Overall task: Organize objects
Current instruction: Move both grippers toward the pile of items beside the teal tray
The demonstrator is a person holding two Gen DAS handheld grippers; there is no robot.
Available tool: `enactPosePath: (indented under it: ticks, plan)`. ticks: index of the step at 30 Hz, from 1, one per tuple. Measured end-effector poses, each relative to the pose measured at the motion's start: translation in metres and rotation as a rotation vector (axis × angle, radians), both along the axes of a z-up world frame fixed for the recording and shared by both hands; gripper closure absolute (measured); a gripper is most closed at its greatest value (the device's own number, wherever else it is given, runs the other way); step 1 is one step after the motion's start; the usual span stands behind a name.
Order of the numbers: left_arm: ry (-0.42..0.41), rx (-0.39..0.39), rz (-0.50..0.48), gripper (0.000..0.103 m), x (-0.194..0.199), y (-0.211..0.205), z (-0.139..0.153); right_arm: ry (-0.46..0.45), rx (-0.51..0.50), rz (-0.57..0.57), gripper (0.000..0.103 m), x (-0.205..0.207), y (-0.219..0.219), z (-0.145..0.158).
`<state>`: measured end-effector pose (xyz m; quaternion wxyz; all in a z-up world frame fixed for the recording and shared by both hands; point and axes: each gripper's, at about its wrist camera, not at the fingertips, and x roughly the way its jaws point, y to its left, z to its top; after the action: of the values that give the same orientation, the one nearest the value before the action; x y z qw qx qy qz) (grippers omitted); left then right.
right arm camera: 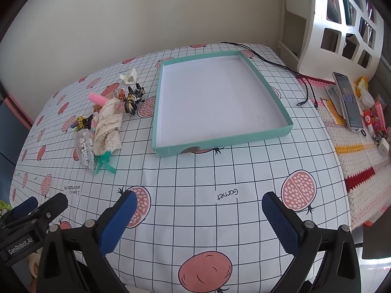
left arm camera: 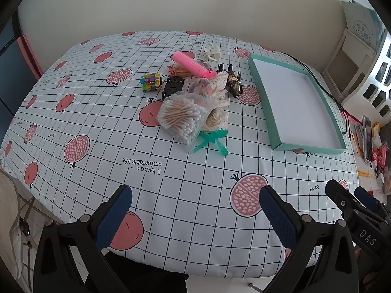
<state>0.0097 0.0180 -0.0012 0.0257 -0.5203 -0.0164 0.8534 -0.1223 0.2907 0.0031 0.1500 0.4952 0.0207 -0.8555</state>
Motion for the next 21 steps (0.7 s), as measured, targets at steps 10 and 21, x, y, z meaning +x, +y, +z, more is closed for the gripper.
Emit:
enactPosePath:
  ticks: [10,21]
  plan:
    - [-0.005,0.004,0.003,0.000,-0.001,0.000,-0.001,-0.004,0.000,-0.002,0.000,-0.002,-0.001,0.000]
    - [0.031,0.109,0.065,0.000,-0.019,-0.022,0.012,0.065,-0.025,0.055,0.000,-0.005,-0.016,0.022]
